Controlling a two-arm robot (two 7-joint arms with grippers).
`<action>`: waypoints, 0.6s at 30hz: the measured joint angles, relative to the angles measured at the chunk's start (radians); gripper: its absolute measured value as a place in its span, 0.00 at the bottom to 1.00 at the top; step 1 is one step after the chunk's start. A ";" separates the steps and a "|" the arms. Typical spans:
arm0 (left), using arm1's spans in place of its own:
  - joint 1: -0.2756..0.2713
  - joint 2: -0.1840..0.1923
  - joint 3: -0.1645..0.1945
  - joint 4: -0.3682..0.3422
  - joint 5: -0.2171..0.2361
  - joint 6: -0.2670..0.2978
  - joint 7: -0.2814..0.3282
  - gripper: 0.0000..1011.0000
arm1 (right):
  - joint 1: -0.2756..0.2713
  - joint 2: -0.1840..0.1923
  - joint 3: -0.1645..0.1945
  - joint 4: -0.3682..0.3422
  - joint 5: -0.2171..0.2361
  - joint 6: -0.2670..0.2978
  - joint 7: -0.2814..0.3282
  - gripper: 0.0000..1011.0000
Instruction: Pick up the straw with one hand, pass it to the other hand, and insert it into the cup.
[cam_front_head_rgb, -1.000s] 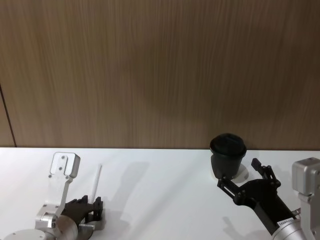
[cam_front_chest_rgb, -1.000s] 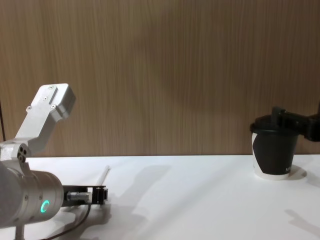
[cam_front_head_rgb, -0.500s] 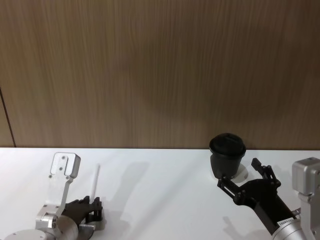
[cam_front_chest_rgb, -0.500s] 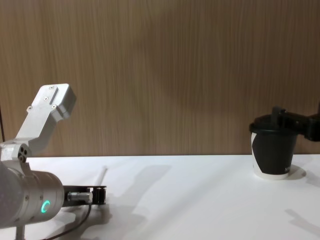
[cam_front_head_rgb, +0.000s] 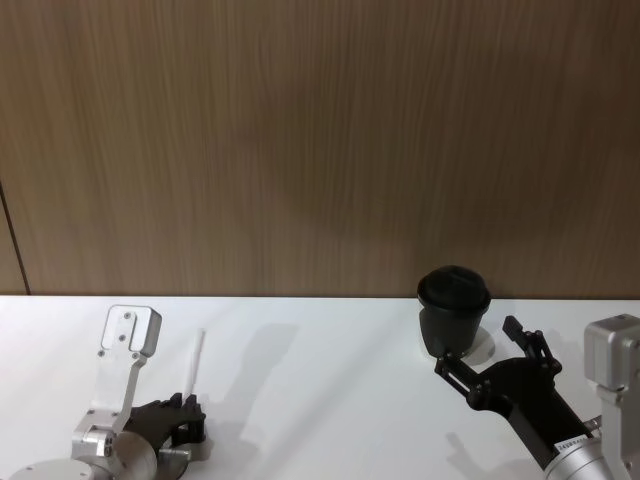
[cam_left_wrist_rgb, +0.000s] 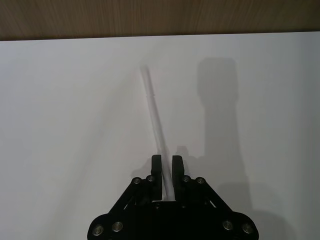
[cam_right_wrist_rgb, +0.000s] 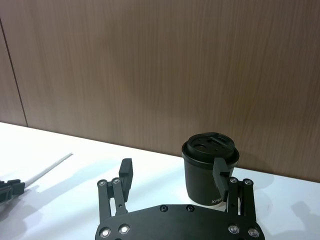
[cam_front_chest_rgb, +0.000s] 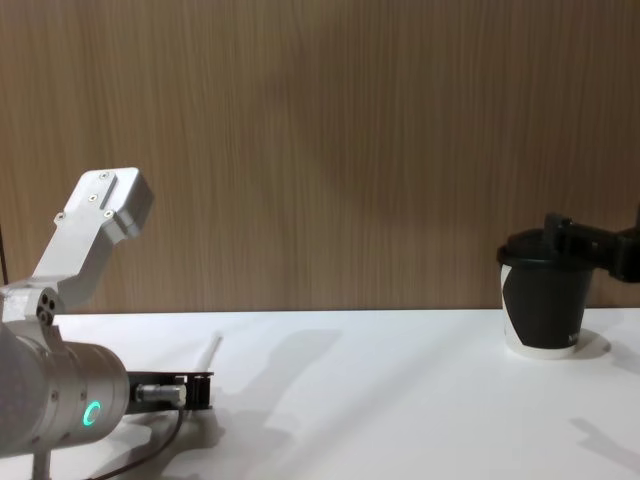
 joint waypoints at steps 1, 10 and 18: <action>0.000 0.000 0.000 0.000 0.000 0.000 0.000 0.13 | 0.000 0.000 0.000 0.000 0.000 0.000 0.000 0.99; 0.000 0.000 0.000 0.000 0.000 0.000 0.000 0.07 | 0.000 0.000 0.000 0.000 0.000 0.000 0.000 0.99; 0.000 0.000 0.000 0.000 0.000 0.000 0.000 0.03 | 0.000 0.000 0.000 0.000 0.000 0.000 0.000 0.99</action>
